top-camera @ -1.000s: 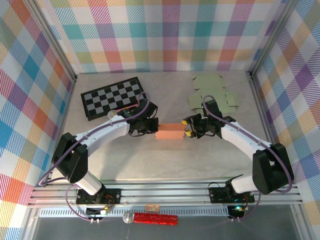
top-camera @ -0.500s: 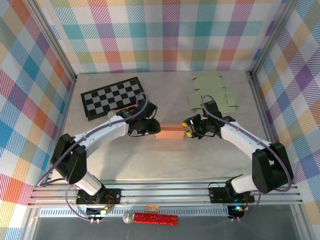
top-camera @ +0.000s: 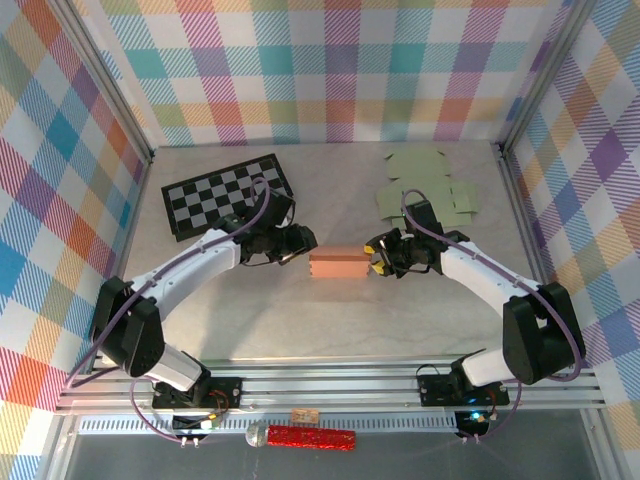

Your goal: Fold the paper box

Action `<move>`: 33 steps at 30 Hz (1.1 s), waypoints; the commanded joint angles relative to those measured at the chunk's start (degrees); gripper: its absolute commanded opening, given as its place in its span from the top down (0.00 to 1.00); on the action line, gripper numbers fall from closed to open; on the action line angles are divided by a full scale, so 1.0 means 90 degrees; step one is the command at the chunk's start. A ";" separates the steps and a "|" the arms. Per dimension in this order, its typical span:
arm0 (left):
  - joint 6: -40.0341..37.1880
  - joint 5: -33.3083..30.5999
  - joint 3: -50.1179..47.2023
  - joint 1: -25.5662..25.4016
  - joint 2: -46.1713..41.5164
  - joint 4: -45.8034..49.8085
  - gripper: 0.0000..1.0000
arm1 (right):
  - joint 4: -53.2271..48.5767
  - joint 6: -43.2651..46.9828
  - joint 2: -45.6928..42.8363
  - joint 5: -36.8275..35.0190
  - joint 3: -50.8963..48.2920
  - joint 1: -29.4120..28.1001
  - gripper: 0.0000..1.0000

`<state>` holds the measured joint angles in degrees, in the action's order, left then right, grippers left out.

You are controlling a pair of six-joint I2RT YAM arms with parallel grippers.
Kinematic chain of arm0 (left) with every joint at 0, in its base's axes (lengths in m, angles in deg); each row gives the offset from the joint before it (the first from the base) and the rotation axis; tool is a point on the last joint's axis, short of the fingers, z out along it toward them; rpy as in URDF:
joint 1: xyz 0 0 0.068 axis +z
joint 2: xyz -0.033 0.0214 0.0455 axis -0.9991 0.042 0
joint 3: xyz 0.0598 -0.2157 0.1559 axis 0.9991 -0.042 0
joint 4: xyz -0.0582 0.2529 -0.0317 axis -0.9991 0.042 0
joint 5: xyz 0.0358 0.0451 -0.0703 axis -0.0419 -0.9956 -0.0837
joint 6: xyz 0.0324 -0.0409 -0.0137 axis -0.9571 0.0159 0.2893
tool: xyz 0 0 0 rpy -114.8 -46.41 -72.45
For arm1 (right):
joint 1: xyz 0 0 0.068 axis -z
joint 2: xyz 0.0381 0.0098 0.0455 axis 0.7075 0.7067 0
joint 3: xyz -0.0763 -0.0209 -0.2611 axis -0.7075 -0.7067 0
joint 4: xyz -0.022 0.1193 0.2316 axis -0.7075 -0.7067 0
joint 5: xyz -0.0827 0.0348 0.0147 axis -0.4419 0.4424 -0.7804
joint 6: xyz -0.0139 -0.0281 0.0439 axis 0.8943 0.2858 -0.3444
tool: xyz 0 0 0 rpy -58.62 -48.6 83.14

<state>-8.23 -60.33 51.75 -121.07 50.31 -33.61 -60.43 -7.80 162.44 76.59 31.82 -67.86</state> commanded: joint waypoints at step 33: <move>-0.0038 0.0307 -0.0704 0.0126 0.0347 -0.0413 0.72 | -0.0992 0.0294 -0.0136 -0.0291 0.0396 -0.0053 0.54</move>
<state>-7.70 -57.20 46.83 -120.43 53.33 -39.14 -68.83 -4.02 161.02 73.57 36.65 -67.93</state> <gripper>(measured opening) 0.276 0.463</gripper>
